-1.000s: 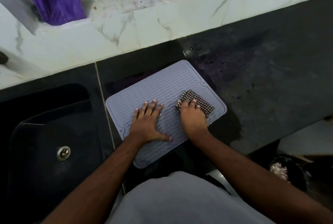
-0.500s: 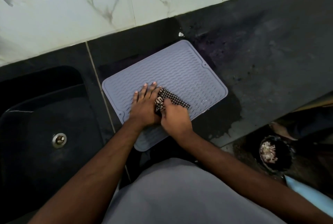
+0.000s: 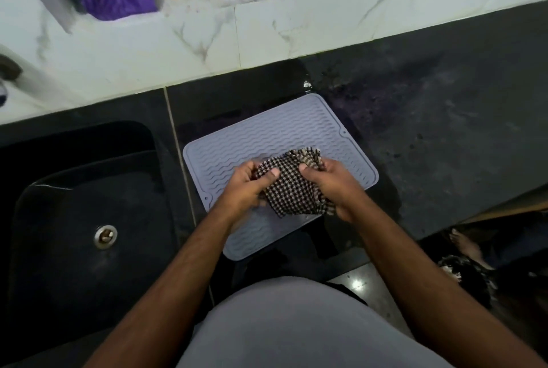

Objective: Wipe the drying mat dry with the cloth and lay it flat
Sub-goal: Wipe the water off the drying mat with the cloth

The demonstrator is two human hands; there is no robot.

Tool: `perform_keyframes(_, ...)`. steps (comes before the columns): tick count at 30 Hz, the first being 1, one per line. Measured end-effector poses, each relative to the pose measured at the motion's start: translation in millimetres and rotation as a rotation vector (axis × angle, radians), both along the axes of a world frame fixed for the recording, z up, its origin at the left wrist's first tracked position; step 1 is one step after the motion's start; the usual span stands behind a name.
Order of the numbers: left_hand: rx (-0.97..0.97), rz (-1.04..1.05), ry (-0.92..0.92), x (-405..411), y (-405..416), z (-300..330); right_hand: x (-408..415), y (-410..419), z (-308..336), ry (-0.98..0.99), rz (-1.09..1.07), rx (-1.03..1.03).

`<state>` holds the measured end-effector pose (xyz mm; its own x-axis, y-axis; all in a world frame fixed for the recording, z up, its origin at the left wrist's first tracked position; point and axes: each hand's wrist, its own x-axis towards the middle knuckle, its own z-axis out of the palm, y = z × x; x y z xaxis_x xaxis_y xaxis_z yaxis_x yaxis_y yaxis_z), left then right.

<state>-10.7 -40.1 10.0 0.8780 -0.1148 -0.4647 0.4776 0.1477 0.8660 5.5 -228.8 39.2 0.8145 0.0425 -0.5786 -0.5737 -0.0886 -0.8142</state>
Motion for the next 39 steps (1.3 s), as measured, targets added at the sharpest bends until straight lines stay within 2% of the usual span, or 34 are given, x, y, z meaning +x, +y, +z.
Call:
perform_keyframes(2,0.071,0.041,0.039,-1.4,-11.4,-1.7,0.3,-1.6,-7.9,-0.191,0.143,-0.382)
perform_keyframes(4,0.157,0.108,0.04,-1.6,-23.1,-2.2,-3.1,3.0,-16.8,-0.357,0.238,-0.603)
perform_keyframes(6,0.155,0.161,0.057,0.2,-32.3,2.3,-11.8,14.6,-24.9,-0.412,0.318,-0.561)
perform_keyframes(11,-0.046,0.156,0.167,8.7,-27.8,15.4,-25.3,24.5,-37.8,-0.411,0.472,-0.299)
perform_keyframes(13,-0.052,0.094,0.18,11.5,-19.2,15.5,-22.2,15.8,-39.0,-0.457,0.49,-0.378)
perform_keyframes(15,0.141,0.043,0.067,11.0,-8.3,9.6,-16.1,6.2,-40.9,-0.521,0.394,-0.501)
perform_keyframes(17,0.515,-0.068,-0.165,11.2,13.4,-3.0,-4.4,-2.8,-43.8,-0.516,0.208,-0.593)
perform_keyframes(18,0.73,-0.196,-0.256,10.3,27.4,-9.1,3.2,-7.5,-47.7,-0.503,0.116,-0.653)
perform_keyframes(20,1.073,-0.513,-0.302,5.0,54.8,-20.2,16.2,-13.3,-60.4,-0.483,0.045,-0.771)
perform_keyframes(22,1.197,-0.715,-0.269,-5.2,71.7,-30.1,18.2,-7.1,-76.0,-0.421,0.118,-0.838)
perform_keyframes(24,1.236,-0.771,-0.312,-18.0,74.7,-43.8,7.2,7.3,-88.5,-0.408,0.242,-0.958)
perform_keyframes(27,1.244,-0.725,-0.35,-23.4,74.4,-58.8,-11.1,30.8,-93.9,-0.466,0.344,-1.1)
perform_keyframes(33,1.23,-0.702,-0.326,-20.8,75.3,-63.9,-41.2,74.0,-99.0,-0.547,0.432,-1.078)
perform_keyframes(39,1.226,-0.658,-0.334,-20.0,73.3,-63.8,-64.2,102.4,-87.2,-0.563,0.491,-0.868)
